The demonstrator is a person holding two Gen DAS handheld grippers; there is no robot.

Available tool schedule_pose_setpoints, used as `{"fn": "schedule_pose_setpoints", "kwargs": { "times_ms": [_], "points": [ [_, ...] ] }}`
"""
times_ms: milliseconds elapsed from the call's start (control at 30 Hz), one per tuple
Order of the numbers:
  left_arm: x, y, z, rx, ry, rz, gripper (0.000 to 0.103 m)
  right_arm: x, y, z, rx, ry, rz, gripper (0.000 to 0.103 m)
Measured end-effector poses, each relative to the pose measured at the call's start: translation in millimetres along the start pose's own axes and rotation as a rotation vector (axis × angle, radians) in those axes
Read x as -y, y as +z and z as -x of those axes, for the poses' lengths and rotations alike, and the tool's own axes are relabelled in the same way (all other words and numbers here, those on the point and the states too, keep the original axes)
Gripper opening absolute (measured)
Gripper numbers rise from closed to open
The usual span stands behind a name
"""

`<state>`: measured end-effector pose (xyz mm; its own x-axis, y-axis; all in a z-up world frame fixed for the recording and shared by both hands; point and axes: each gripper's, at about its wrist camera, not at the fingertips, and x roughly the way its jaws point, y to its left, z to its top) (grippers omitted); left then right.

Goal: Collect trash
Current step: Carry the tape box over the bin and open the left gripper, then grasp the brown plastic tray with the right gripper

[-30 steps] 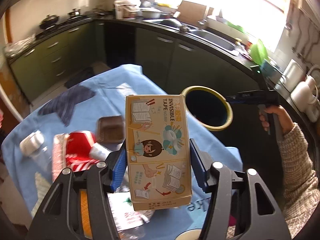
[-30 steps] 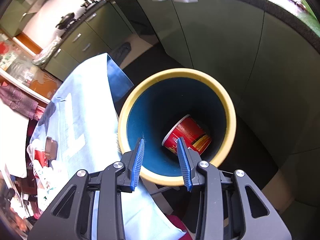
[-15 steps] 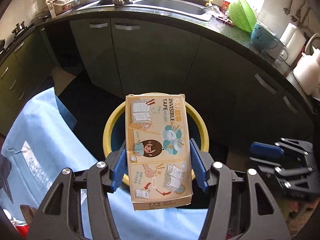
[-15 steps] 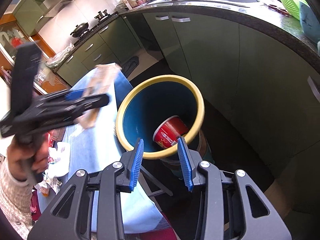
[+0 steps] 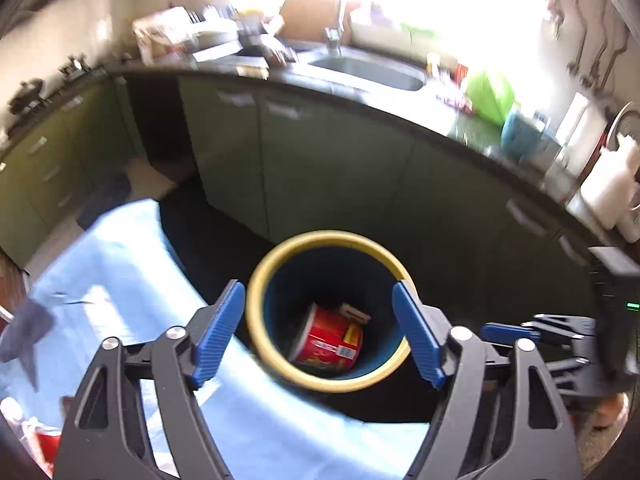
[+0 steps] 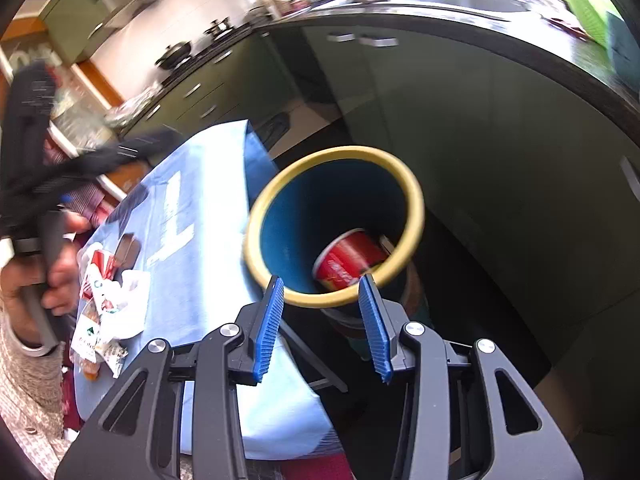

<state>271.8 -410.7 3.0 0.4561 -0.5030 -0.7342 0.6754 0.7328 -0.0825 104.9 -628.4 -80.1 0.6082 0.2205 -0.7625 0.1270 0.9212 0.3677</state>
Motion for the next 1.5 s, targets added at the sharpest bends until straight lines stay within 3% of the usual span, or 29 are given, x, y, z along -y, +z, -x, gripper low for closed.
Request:
{"fn": "schedule_pose_setpoints", "kwargs": {
  "times_ms": [200, 367, 500, 633, 767, 1033, 1167, 1367, 1500],
  "points": [
    [-91.4, -69.3, 142.2, 0.213, 0.106, 0.115, 0.087, -83.8, 6.5, -33.1, -0.069, 0.078, 0.144, 0.04],
    [-163.6, -145.2, 206.0, 0.333, 0.283, 0.216, 0.092, -168.1, -1.8, -67.8, -0.147, 0.15, 0.253, 0.04],
    [-220.4, -191.6, 227.3, 0.423, 0.424, 0.246, 0.094, -230.4, -1.9, -97.7, -0.195, 0.207, 0.331, 0.04],
    [-260.5, -217.4, 229.8, 0.464, 0.49, 0.312, 0.094, -278.3, 7.8, -134.9, -0.252, 0.205, 0.356, 0.04],
    [-265.5, -222.6, 225.4, 0.462, 0.533, 0.317, 0.095, -312.4, 23.7, -175.5, -0.296, 0.173, 0.352, 0.037],
    [-264.4, -233.7, 227.2, 0.488, 0.569, 0.323, 0.096, -337.3, 36.9, -244.2, -0.378, 0.09, 0.314, 0.029],
    [-265.2, -235.7, 220.4, 0.471, 0.539, 0.323, 0.096, -340.1, 35.4, -258.3, -0.386, 0.069, 0.33, 0.008],
    [-269.3, -237.5, 216.2, 0.457, 0.536, 0.332, 0.096, -326.2, 47.6, -240.3, -0.317, 0.091, 0.298, 0.005],
    [-272.5, -239.6, 217.9, 0.462, 0.524, 0.347, 0.096, -299.1, 66.8, -200.3, -0.231, 0.09, 0.259, 0.005]
  ]
}}
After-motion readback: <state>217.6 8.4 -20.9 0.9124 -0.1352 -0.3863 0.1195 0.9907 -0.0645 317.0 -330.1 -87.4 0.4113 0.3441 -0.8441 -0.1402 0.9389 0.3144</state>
